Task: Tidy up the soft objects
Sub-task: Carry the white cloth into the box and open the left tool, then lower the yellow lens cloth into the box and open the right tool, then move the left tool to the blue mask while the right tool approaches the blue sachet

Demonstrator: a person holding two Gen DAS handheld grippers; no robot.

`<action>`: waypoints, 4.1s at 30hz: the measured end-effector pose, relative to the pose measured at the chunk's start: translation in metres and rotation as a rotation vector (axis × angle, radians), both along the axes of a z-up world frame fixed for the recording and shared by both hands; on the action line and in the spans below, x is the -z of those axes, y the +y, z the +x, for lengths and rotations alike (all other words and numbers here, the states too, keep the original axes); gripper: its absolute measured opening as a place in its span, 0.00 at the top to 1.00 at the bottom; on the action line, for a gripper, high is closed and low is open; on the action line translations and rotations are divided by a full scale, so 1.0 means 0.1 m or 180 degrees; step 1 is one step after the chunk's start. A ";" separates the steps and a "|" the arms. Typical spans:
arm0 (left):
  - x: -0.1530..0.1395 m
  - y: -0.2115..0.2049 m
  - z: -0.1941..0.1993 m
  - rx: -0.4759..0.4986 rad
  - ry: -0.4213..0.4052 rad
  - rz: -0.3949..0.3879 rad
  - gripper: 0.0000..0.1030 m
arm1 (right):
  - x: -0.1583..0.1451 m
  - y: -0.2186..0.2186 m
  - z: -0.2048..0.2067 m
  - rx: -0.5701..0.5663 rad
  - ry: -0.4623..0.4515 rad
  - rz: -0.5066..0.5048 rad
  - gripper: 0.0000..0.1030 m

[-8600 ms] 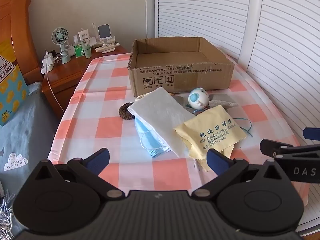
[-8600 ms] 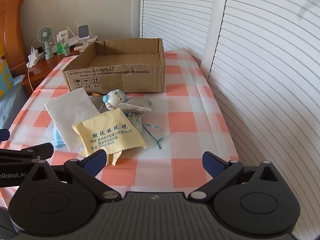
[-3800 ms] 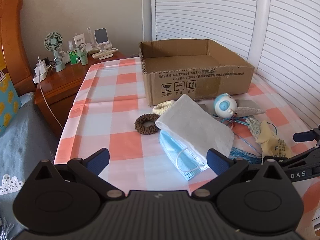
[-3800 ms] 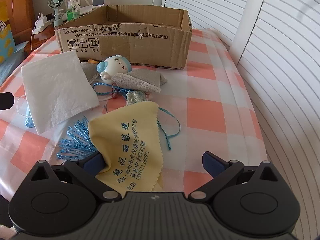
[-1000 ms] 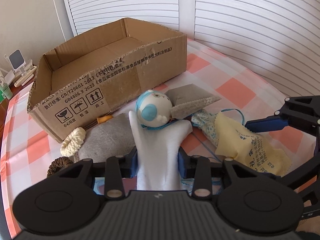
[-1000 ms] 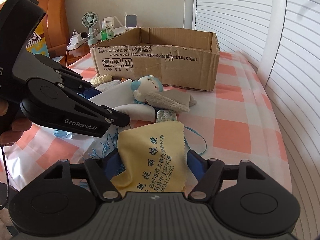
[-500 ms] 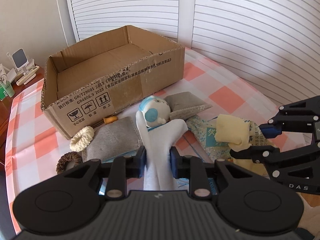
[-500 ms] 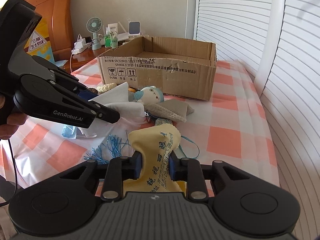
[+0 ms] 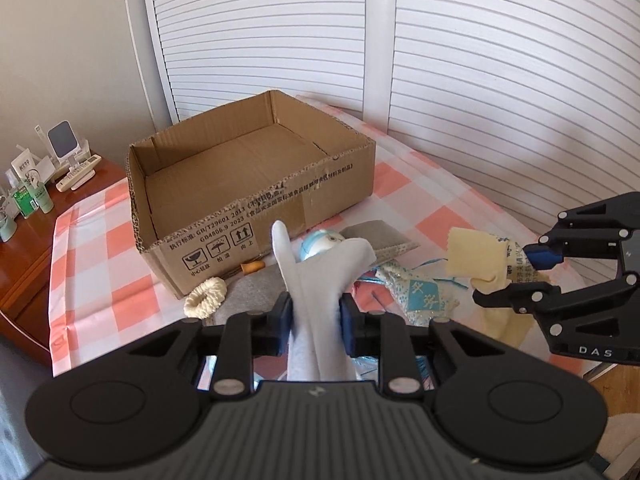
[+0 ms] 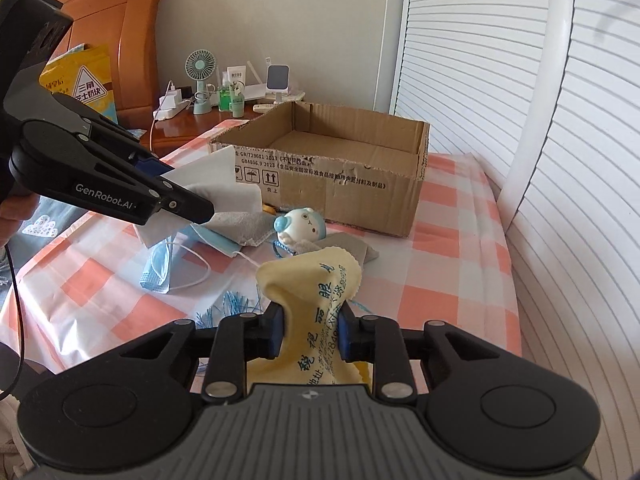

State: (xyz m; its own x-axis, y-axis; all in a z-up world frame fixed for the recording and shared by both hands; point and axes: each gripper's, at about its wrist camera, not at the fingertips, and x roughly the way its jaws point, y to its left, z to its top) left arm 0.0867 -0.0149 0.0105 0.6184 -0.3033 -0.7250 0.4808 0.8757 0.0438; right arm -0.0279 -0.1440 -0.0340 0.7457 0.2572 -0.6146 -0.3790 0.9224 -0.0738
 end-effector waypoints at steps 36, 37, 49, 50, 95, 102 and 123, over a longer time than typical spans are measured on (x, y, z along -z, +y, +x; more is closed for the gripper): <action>-0.12 0.18 2.14 -0.0696 -0.0327 0.0284 0.15 | -0.43 -0.02 1.06 0.0037 -0.0202 -0.0031 0.71; -0.15 0.19 2.07 -0.0680 -0.0340 0.0286 0.14 | -0.44 -0.01 1.06 0.0040 -0.0205 -0.0036 0.71; -0.41 0.39 0.88 -0.0590 -0.0499 0.0235 0.06 | -0.56 0.11 1.13 0.0071 -0.0158 -0.0048 0.71; -0.40 0.40 0.79 -0.0573 -0.0492 0.0213 0.06 | -0.58 0.12 1.17 0.0074 -0.0152 -0.0044 0.71; 0.15 0.70 -0.07 -0.1093 -0.0133 -0.0003 0.06 | -0.32 0.21 1.54 0.0458 0.0129 -0.0018 0.00; 0.18 0.71 -0.08 -0.1082 -0.0096 -0.0034 0.06 | 0.17 0.20 1.05 0.0444 0.0434 -0.0182 0.00; 0.59 0.66 0.20 -0.1056 0.0236 -0.0008 0.03 | 0.65 0.19 0.88 0.0580 0.0682 -0.0194 0.00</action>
State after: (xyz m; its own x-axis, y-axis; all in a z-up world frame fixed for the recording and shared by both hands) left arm 0.1064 0.0513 -0.0481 0.6293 -0.0961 -0.7712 0.1713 0.9851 0.0170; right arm 0.0605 -0.1246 -0.0990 0.6278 0.0888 -0.7733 -0.2204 0.9731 -0.0672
